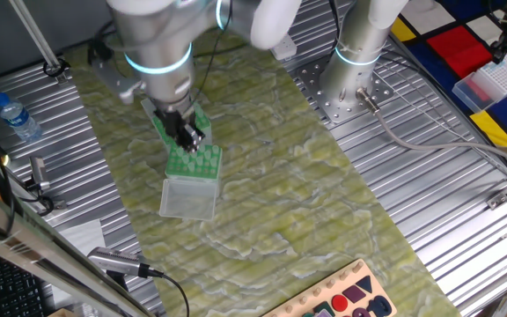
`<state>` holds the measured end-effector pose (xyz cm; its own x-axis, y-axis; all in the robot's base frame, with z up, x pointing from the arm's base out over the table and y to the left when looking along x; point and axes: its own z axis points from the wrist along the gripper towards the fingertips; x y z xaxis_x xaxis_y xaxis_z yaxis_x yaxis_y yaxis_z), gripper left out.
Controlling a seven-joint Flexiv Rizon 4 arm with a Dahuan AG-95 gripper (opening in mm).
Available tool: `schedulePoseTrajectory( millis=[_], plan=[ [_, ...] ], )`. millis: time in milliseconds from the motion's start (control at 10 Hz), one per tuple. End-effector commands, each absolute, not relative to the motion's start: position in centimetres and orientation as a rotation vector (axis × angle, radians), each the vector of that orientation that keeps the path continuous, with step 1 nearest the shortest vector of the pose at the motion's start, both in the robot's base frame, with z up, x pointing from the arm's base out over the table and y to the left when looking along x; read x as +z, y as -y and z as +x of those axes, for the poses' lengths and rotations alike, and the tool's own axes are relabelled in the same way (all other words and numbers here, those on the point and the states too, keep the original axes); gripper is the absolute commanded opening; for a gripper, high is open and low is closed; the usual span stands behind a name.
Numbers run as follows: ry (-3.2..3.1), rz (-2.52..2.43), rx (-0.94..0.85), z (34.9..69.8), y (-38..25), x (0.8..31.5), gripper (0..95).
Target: Transfer all large pipette tips from one holder to another
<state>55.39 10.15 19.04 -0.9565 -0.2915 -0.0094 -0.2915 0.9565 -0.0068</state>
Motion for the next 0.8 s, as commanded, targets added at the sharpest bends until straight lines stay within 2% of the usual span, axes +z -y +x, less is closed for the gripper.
schedulePoseTrajectory(
  millis=[100, 800],
  plan=[
    [-3.092, -0.466, 0.005, 55.7, -10.3, 18.7, 19.0],
    [-3.075, -0.621, -0.030, 56.7, -8.5, 18.2, 19.0]
  ],
)
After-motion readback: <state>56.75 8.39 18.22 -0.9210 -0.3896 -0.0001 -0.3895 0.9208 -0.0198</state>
